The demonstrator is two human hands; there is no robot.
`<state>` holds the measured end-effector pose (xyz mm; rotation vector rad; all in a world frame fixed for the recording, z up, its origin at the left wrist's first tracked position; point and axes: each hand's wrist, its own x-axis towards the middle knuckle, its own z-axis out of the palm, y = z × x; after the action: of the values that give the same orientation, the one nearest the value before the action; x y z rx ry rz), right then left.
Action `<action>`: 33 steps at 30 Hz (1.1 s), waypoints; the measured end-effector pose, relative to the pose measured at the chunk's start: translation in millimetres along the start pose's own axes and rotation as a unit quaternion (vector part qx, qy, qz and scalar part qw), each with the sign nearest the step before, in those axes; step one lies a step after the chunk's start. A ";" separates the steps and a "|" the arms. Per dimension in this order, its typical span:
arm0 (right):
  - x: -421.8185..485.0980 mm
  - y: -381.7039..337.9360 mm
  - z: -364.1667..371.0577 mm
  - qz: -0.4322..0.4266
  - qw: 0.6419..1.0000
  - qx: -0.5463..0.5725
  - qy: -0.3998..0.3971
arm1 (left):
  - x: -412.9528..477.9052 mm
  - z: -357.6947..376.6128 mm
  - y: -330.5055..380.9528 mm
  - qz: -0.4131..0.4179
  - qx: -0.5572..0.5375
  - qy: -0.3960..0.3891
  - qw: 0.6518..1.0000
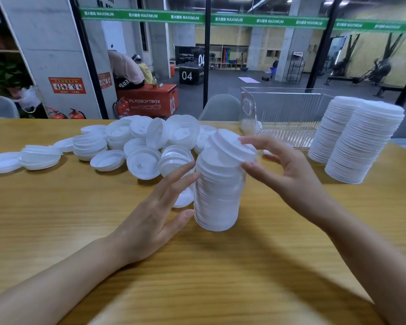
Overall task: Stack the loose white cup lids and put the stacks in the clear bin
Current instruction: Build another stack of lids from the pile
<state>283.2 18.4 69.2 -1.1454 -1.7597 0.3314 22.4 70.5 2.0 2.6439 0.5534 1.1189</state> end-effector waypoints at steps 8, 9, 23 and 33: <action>2.3 0.1 6.8 -0.026 0.998 -0.045 -0.042 | 0.8 -0.4 -0.6 0.004 0.002 0.007 1.000; 2.0 0.0 7.2 -0.028 0.998 -0.046 -0.045 | 0.8 -0.5 -0.7 0.003 0.003 0.008 1.000; -0.7 0.7 7.1 -0.040 0.998 -0.050 -0.023 | 29.8 -20.6 20.3 -0.052 0.016 0.086 0.995; -1.1 4.4 9.3 -0.046 0.995 -0.083 -0.032 | 49.6 -15.7 38.9 -0.101 0.011 0.095 0.990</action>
<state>278.0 22.2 61.1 -1.1765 -1.9176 0.1700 52.7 57.0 57.8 2.4470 0.8535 1.3123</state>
